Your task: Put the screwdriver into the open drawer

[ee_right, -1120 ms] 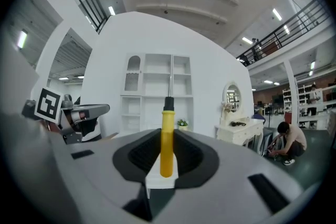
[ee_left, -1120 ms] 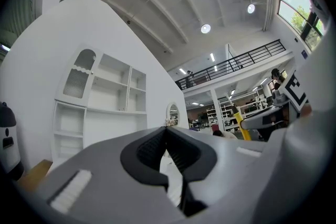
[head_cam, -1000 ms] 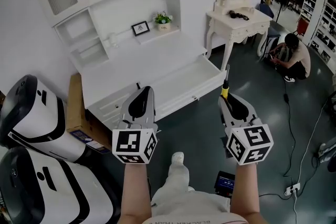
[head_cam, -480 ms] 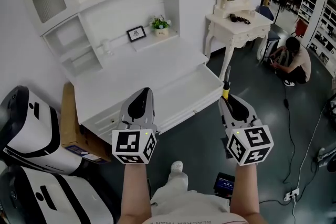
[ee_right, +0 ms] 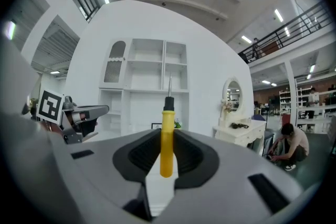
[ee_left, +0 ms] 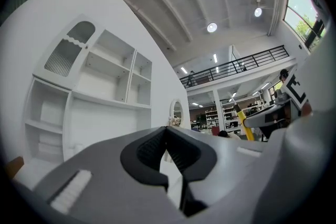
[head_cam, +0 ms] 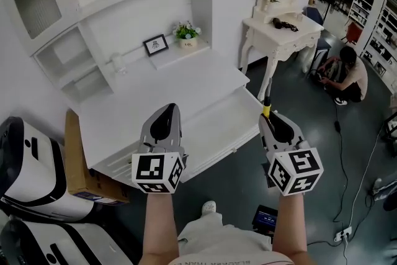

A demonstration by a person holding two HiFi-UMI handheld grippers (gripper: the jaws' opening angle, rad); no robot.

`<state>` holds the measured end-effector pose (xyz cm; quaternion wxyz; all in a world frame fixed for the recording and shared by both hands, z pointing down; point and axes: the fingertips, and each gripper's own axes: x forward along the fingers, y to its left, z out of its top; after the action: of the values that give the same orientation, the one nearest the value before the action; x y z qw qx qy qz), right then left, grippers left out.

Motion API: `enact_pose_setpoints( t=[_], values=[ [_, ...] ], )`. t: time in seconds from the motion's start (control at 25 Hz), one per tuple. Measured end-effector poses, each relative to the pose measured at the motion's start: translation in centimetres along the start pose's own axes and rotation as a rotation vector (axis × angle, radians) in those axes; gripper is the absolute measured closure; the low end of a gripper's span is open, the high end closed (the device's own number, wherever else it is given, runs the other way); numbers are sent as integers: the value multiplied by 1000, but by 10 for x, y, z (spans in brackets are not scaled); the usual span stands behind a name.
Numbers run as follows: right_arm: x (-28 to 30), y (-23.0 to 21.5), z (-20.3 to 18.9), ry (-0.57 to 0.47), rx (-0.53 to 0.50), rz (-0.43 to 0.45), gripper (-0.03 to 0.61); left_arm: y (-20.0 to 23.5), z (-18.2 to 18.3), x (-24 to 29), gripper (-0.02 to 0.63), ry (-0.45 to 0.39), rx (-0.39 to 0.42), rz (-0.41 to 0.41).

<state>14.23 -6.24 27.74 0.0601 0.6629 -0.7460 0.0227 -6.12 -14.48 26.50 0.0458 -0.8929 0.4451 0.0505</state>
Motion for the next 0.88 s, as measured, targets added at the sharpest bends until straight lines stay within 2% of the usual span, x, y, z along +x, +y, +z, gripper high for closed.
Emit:
enact_pose_setpoints(
  t=[0.44,0.88],
  values=[
    [80,-16,4,21,-15,-40,500,49,-18,68,604,3,-17,-26],
    [120,-24,-1,49,-26,-33,500,70,-33,100,604,17,-31,-20]
  ],
)
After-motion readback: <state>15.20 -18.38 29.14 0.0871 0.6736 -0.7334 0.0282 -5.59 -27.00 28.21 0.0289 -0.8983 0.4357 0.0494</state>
